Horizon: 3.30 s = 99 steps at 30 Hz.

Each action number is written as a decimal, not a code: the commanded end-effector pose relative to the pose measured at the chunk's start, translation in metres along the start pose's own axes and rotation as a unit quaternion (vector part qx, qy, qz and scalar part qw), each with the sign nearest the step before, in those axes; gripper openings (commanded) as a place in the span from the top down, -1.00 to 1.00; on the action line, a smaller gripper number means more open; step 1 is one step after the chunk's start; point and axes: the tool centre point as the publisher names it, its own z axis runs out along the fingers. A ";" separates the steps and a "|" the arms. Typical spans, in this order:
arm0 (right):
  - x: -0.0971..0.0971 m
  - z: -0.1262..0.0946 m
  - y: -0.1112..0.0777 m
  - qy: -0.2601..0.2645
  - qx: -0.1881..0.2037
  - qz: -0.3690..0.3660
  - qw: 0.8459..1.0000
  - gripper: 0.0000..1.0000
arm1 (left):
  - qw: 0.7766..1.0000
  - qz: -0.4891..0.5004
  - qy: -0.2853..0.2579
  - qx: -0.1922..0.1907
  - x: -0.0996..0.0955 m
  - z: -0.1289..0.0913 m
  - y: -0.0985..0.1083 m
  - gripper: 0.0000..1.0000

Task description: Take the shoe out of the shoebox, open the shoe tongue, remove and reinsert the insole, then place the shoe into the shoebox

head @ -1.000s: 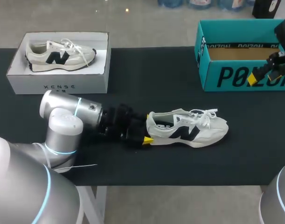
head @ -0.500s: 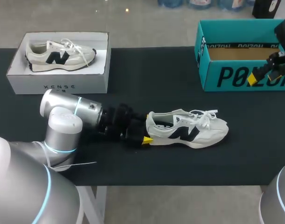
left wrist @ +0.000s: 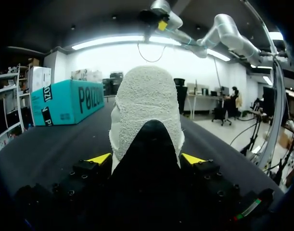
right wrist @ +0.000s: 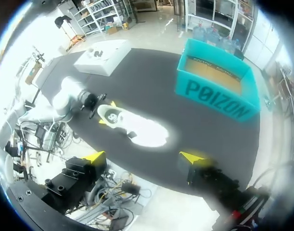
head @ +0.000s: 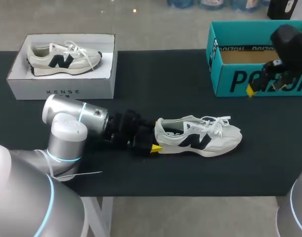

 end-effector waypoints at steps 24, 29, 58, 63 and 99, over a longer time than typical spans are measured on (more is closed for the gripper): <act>0.081 0.126 0.033 -0.235 0.155 0.059 0.958 -1.00 | 1.000 0.000 0.000 0.000 -0.001 0.001 0.002 1.00; 0.081 0.126 0.033 -0.235 0.155 0.059 0.958 -1.00 | 1.000 0.000 0.000 0.000 -0.001 0.001 0.002 1.00; 0.089 0.223 0.028 -0.267 0.126 0.175 0.939 -1.00 | 1.000 0.000 0.000 0.000 -0.001 0.001 0.002 1.00; 0.093 0.236 0.030 -0.300 0.129 0.154 0.932 -1.00 | 1.000 0.000 0.000 0.000 -0.001 0.001 0.002 1.00; 0.062 0.262 0.024 -0.382 0.119 0.152 0.904 -1.00 | 1.000 0.000 0.000 0.000 -0.001 0.001 0.002 1.00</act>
